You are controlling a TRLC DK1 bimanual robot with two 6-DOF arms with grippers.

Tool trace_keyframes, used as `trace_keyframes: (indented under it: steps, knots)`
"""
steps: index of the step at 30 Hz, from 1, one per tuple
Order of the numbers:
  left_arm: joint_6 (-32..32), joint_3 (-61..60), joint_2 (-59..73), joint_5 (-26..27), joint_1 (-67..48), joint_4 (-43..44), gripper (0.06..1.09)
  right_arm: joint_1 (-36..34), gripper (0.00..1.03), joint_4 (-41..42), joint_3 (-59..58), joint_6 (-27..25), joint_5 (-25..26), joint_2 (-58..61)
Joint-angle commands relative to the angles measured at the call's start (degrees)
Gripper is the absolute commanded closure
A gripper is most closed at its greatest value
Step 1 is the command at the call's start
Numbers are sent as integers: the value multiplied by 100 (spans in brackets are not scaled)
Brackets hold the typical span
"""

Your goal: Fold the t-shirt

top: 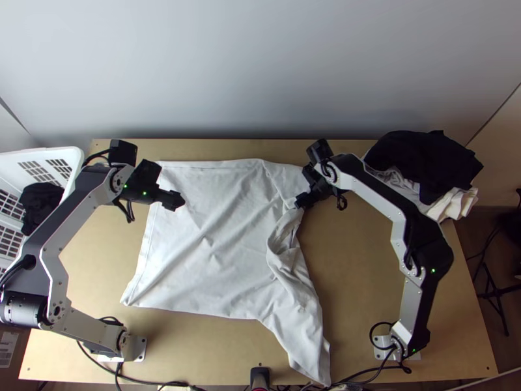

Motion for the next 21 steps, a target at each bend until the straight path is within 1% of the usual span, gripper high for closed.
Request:
trace_keyframes:
  steps: [1,4,11,18,21]
  knots:
    - [115,61,164,-8,103,43,11,164,100,274,411,-317,179,256]
    - [98,140,340,-35,252,219,11,146,100,274,596,-335,171,212]
    - [-16,711,938,-703,454,843,11,-108,100,274,1070,-335,179,142]
    - [-306,1705,1790,-808,630,904,11,-267,100,274,1580,-317,179,151]
    - [-342,2030,2159,-1001,630,922,11,-249,100,274,1747,-308,179,151]
